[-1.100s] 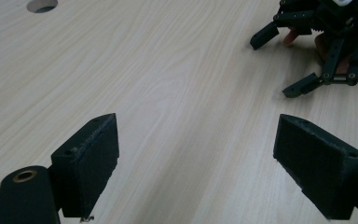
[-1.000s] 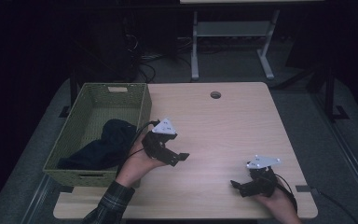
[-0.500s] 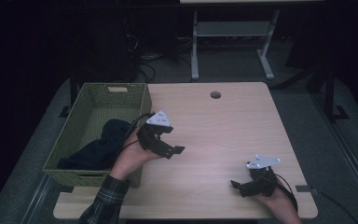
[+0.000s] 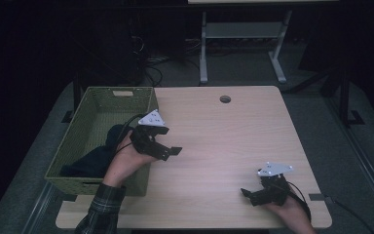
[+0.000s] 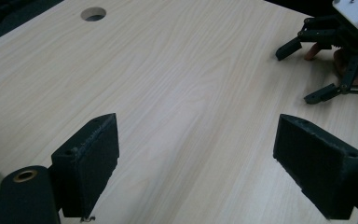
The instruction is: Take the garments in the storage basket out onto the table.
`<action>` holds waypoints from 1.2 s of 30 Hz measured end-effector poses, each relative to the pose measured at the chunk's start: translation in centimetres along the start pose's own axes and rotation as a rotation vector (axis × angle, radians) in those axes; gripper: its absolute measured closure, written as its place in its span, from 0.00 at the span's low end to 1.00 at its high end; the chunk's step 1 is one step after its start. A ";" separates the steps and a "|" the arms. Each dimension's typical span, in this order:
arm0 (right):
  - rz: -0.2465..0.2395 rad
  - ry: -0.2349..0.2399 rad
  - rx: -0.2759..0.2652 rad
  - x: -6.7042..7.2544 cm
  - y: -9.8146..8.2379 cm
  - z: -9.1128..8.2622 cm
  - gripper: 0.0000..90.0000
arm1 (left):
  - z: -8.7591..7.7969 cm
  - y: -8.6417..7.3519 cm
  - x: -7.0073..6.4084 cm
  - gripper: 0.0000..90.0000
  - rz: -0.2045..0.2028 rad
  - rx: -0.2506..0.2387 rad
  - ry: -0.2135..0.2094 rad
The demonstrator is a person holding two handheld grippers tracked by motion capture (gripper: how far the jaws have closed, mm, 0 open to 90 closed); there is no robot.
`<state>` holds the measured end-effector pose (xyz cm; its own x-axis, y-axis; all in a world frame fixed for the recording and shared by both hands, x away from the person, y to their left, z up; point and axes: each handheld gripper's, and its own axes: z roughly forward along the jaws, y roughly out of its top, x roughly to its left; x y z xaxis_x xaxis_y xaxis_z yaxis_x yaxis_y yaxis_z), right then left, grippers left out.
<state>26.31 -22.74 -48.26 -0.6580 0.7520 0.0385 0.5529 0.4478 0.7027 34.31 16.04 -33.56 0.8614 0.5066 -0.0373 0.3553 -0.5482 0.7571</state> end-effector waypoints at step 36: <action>0.000 0.000 0.000 0.0 0.0 0.0 0.02 | -5.6 -2.3 3.2 0.16 -0.064 0.019 0.076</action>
<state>26.29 -22.75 -48.26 -0.6579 0.7521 0.0384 0.5530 0.4479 0.7026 34.22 22.68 -31.78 0.8067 0.5899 -0.0351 0.4163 -0.5251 0.7422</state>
